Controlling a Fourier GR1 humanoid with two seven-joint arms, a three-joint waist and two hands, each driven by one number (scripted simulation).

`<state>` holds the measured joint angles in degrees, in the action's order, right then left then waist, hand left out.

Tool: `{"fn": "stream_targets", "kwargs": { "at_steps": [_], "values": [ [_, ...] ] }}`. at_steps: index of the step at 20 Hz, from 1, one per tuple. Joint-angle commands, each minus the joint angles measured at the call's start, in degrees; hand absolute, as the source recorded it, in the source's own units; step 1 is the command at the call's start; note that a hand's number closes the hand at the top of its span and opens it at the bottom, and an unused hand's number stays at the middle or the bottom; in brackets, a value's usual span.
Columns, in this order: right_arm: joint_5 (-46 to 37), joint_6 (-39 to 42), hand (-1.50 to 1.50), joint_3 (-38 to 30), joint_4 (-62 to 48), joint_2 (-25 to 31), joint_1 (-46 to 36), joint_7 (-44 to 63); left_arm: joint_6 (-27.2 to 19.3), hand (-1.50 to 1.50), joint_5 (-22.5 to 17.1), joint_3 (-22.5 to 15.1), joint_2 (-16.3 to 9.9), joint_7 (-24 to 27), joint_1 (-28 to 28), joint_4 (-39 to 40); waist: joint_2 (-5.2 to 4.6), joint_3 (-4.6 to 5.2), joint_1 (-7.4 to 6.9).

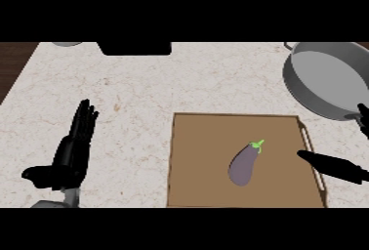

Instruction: Pick the eggplant from the tray and place it in the pot

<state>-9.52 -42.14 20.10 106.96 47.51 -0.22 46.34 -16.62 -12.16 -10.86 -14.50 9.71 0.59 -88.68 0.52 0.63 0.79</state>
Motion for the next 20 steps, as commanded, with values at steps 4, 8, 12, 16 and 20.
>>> {"fn": "stream_targets", "kwargs": {
  "at_steps": [4, 8, 12, 16, 20],
  "values": [
    [5.99, 16.24, -1.5, 7.44, 5.9, 3.2, -6.04, 24.57, -0.52, 0.0, 1.23, -1.93, 1.86, -0.31, 2.07, 0.04, -0.81, -0.11, -2.74],
    [8.14, 19.88, -1.5, 10.37, 5.42, 0.54, -12.74, 35.33, -0.76, 0.0, 2.01, -2.41, 2.8, -0.23, 3.63, 1.78, -0.94, -0.24, -3.03],
    [10.34, 21.18, -1.5, 11.44, -1.29, -3.79, -19.66, 38.74, 0.36, 0.0, 1.23, -2.26, 1.91, -1.64, 2.48, -0.34, -0.88, -0.37, -3.78],
    [10.43, 20.85, -1.5, 13.83, -5.42, -7.21, -22.28, 38.84, 0.78, 0.0, 0.83, -0.96, 1.45, -1.05, 2.17, -0.43, -0.66, -0.42, -2.66],
    [12.29, 21.96, -1.5, 17.63, -9.43, -9.16, -21.67, 38.88, -0.81, 0.0, 1.67, -0.7, 1.96, -2.42, 3.1, 0.13, -0.59, -0.44, -2.09]
  ]
}}
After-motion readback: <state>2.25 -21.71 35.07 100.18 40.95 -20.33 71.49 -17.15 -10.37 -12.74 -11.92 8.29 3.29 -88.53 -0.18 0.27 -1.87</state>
